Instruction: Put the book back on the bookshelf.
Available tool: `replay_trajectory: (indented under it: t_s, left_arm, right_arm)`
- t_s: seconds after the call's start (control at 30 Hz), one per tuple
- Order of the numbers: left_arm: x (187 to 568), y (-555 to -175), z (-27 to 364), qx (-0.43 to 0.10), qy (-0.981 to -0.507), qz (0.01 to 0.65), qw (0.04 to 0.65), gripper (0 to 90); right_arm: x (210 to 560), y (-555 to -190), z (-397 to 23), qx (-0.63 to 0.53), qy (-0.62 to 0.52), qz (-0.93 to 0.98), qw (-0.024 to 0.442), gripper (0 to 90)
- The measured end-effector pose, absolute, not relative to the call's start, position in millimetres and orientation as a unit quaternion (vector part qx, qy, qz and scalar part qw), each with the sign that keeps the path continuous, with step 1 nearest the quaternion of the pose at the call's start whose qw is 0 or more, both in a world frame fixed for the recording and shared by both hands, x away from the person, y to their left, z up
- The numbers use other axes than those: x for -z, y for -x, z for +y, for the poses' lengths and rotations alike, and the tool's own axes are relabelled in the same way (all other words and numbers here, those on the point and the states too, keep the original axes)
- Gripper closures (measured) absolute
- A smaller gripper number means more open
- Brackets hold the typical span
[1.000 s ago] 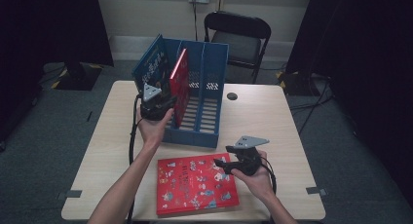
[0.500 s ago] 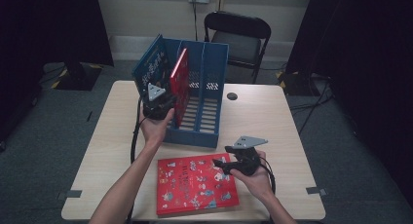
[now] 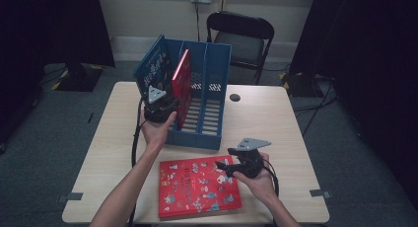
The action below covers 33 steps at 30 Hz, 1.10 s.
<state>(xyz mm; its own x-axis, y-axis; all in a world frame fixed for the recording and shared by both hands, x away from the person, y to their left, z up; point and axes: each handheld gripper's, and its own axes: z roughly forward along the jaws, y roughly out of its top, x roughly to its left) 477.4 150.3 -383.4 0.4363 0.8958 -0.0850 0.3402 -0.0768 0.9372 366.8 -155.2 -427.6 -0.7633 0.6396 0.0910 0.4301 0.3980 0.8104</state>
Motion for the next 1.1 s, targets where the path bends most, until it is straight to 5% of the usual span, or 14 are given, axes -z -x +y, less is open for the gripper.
replay_trajectory:
  t_s: [1.1]
  left_arm:
    - [414,-395,198,-0.176,-0.742,0.415,0.496,73.6]
  right_arm:
    - [434,-358,-163,-0.413,-0.329,0.841,0.121,31.4]
